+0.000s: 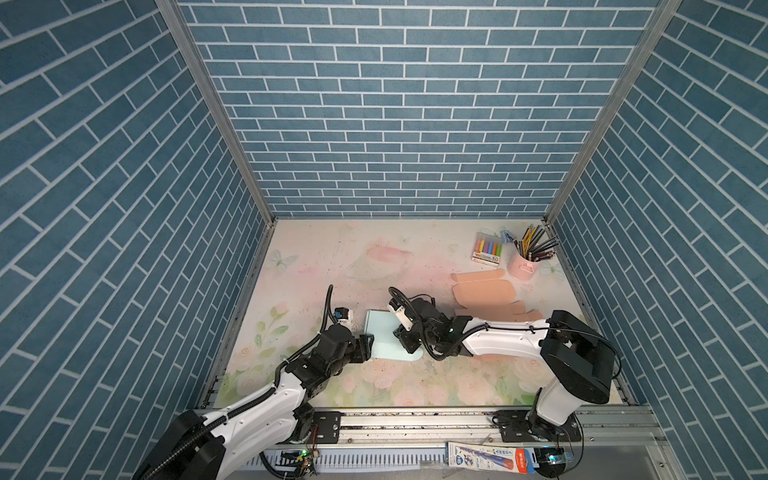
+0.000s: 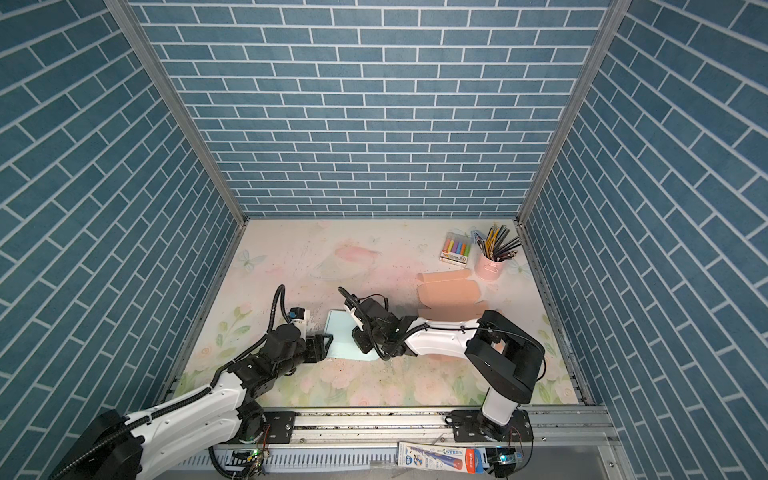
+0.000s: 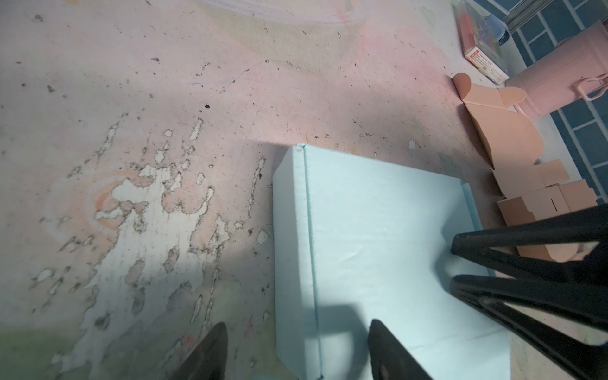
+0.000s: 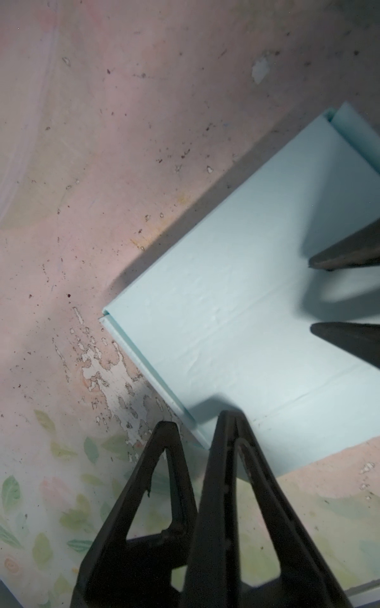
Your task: Fold the paper box
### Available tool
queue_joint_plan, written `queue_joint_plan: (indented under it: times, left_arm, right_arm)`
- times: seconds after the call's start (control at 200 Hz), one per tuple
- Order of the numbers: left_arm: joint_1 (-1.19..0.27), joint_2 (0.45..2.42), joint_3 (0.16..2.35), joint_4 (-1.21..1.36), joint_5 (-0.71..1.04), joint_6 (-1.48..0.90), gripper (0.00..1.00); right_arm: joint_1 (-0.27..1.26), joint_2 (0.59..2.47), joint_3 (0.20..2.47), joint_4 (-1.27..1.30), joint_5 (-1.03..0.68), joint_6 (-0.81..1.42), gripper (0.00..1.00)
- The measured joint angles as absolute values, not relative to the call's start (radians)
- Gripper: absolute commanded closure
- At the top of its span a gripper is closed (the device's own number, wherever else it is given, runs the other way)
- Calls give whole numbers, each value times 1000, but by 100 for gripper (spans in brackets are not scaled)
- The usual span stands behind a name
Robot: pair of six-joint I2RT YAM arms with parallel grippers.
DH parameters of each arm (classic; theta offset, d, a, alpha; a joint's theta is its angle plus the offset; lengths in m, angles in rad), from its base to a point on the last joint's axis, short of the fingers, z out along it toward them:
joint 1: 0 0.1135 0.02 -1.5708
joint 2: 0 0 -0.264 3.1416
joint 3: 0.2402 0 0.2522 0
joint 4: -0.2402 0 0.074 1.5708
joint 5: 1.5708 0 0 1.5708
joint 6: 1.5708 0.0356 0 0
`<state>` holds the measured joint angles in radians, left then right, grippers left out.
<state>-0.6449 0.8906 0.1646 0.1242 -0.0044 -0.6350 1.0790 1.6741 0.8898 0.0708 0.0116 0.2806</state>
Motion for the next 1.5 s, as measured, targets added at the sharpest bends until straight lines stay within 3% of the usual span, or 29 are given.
queue_joint_plan:
  times: [0.235, 0.335, 0.655, 1.06, 1.5]
  left_arm:
    - [-649, 900, 165, 138, -6, -640, 36]
    - [-653, 900, 165, 141, -7, -640, 37]
    - [-659, 900, 165, 147, -6, -640, 43]
    - [-670, 903, 165, 160, -2, -640, 55]
    - [-686, 904, 165, 164, -4, -640, 58]
  right_arm:
    - [1074, 1633, 879, 60, 26, 319, 68]
    - [1059, 1565, 858, 60, 28, 347, 62]
    - [926, 1460, 733, 72, -39, 491, 54]
    - [902, 1487, 674, 150, -157, 546, 56]
    - [896, 1581, 714, 192, -192, 546, 57]
